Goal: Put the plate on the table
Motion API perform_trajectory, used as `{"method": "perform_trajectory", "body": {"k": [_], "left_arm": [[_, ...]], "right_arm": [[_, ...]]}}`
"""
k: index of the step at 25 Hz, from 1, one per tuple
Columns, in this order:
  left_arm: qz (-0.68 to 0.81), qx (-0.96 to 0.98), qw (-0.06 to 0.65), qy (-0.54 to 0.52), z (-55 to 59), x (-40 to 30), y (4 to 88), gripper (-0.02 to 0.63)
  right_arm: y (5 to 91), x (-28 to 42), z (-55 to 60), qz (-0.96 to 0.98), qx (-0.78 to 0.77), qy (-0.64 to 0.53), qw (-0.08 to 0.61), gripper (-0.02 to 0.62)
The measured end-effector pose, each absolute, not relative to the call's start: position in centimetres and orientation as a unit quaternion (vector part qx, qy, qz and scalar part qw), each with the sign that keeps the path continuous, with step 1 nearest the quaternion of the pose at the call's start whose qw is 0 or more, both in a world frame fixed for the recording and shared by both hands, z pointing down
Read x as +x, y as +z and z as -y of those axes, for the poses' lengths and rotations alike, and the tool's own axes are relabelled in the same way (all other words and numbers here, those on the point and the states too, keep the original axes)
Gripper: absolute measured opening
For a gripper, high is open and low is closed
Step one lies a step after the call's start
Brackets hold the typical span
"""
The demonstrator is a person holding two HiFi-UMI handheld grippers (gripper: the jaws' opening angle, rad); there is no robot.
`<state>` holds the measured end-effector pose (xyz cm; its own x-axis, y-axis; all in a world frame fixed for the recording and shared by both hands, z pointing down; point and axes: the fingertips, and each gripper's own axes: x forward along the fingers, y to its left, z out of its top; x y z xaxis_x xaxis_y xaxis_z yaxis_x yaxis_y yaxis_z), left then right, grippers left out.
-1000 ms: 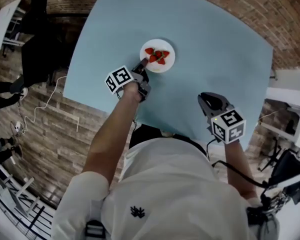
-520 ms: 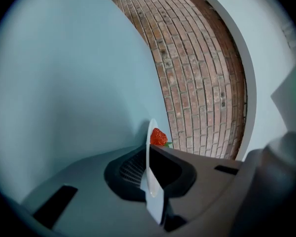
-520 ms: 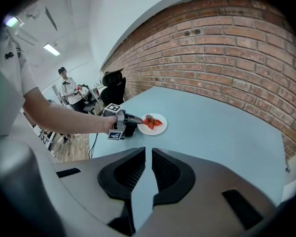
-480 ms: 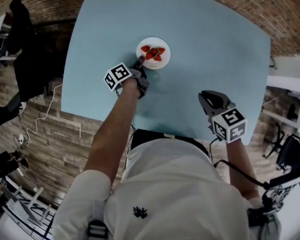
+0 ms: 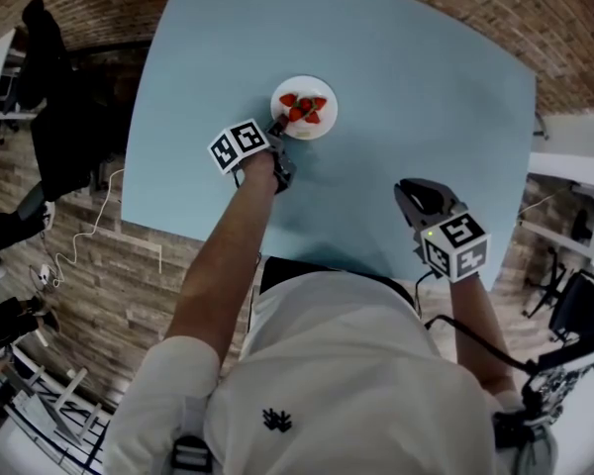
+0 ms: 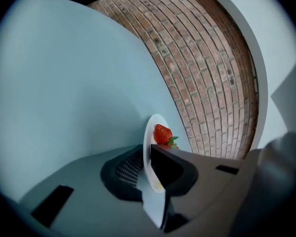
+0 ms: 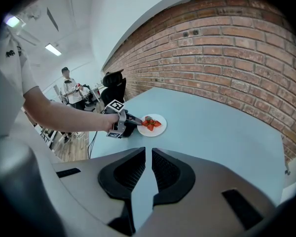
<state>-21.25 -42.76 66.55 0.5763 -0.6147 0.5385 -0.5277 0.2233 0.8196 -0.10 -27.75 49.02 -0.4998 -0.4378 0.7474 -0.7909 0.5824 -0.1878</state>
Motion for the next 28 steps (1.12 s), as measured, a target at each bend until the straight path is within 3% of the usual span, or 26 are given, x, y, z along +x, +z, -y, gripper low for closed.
{"method": "perform_trajectory", "body": {"k": [11, 28], "left_arm": [[0.517, 0.645, 0.554, 0.101, 43.1, -21.9, 66.3, 0.095], [0.538, 0.686, 0.447, 0.199, 38.0, -21.4, 60.8, 0.095]], "right_arm": [[48.9, 1.5, 27.3, 0.827, 0.372, 0.272, 0.321, 0.043], [47.7, 2.1, 25.6, 0.863, 0.332, 0.229, 0.304, 0.043]]}}
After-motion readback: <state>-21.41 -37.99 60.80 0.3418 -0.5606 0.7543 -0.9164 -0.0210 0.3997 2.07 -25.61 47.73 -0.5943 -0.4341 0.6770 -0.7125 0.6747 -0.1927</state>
